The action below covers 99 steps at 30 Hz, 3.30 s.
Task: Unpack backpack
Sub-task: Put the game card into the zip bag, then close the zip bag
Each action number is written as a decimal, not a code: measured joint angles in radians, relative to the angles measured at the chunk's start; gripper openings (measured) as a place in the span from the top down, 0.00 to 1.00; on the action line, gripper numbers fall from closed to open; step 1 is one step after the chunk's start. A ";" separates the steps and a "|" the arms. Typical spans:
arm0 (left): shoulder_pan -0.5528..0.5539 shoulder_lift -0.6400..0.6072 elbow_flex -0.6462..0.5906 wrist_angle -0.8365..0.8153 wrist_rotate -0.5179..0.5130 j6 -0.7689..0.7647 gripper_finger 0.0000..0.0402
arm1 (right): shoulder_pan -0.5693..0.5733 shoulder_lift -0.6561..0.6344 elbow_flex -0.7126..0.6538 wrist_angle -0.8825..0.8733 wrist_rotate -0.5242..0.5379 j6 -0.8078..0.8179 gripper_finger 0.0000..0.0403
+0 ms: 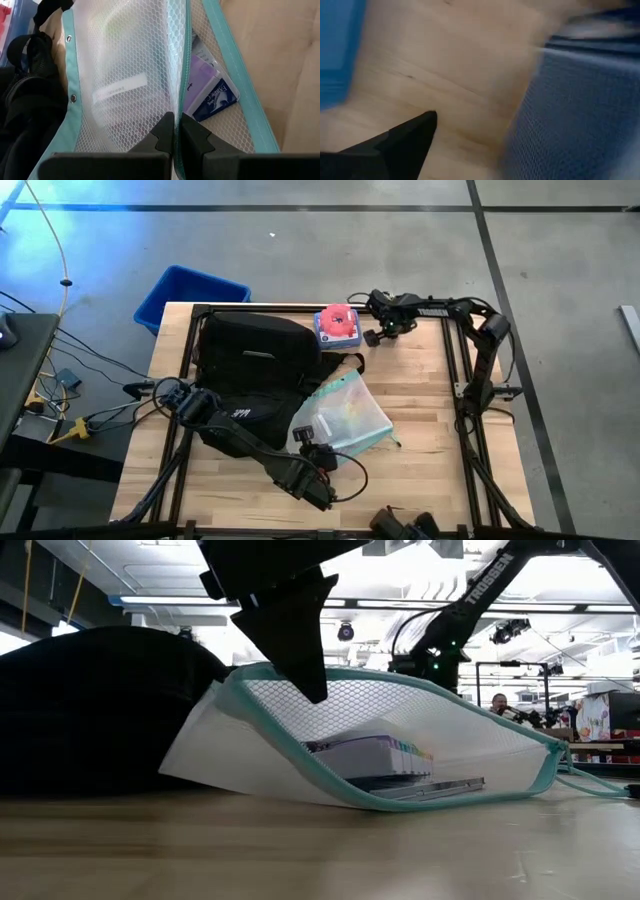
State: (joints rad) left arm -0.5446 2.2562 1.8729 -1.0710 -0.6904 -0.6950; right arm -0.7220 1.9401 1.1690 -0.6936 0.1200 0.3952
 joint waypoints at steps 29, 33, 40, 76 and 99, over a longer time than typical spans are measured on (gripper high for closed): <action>-0.002 -0.002 0.001 -0.014 -0.082 -0.063 1.00 | 1.054 -0.496 -0.007 -0.400 0.206 0.229 0.89; -0.002 -0.001 0.001 -0.010 -0.083 -0.063 1.00 | 1.367 -0.398 -0.007 -0.277 0.350 0.255 0.89; -0.001 -0.026 0.001 -0.005 -0.089 -0.070 1.00 | 1.549 -0.116 -0.007 -0.153 0.647 0.241 0.89; -0.030 -0.080 0.001 -0.014 -0.102 -0.036 1.00 | 1.232 0.130 0.337 -0.274 0.660 -0.415 0.35; -0.054 -0.079 0.001 -0.032 -0.104 -0.036 1.00 | 1.546 0.092 0.321 -0.815 0.608 -0.035 0.36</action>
State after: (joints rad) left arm -0.5987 2.1773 1.8736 -1.1030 -0.7940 -0.7311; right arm 0.8245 2.0319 1.4905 -1.5087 0.7277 0.3607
